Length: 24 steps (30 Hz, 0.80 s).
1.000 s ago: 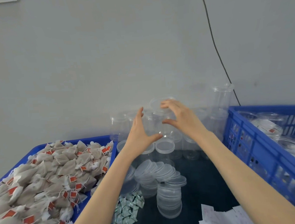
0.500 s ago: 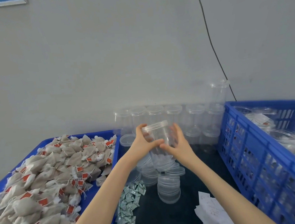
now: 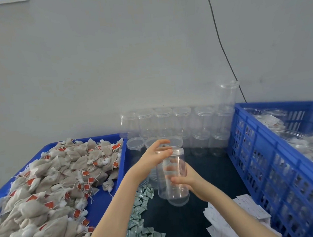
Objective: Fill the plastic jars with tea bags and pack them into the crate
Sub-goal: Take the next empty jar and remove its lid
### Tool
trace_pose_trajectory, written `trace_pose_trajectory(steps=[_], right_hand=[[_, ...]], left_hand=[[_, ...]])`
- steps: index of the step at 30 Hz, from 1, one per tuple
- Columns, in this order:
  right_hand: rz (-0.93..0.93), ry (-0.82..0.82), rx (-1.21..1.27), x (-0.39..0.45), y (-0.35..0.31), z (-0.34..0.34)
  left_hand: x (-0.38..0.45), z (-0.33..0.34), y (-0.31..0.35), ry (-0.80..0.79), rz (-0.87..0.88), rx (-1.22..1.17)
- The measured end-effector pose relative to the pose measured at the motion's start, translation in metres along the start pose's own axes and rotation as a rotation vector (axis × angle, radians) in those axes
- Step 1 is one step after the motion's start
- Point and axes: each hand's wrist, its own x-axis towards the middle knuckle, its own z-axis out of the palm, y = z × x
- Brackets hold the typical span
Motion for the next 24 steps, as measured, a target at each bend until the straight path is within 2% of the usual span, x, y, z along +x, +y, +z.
trace_pose_trajectory(steps=[3, 6, 12, 18, 24], right_hand=[[-0.017, 0.081, 0.037, -0.004, 0.007, 0.006], [-0.015, 0.123, 0.094, -0.008, 0.013, 0.010], [-0.013, 0.169, 0.082, -0.012, 0.019, 0.013], [-0.064, 0.249, 0.069, -0.012, 0.014, 0.018], [-0.110, 0.293, 0.085, -0.018, 0.013, 0.024]], left_hand=[[0.004, 0.015, -0.002, 0.166, 0.038, 0.048], [0.003, 0.025, -0.004, 0.232, 0.049, 0.078], [0.000, 0.028, -0.005, 0.208, 0.044, 0.102], [-0.005, 0.028, 0.002, 0.193, 0.116, 0.053], [-0.010, 0.029, 0.007, 0.186, 0.141, 0.115]])
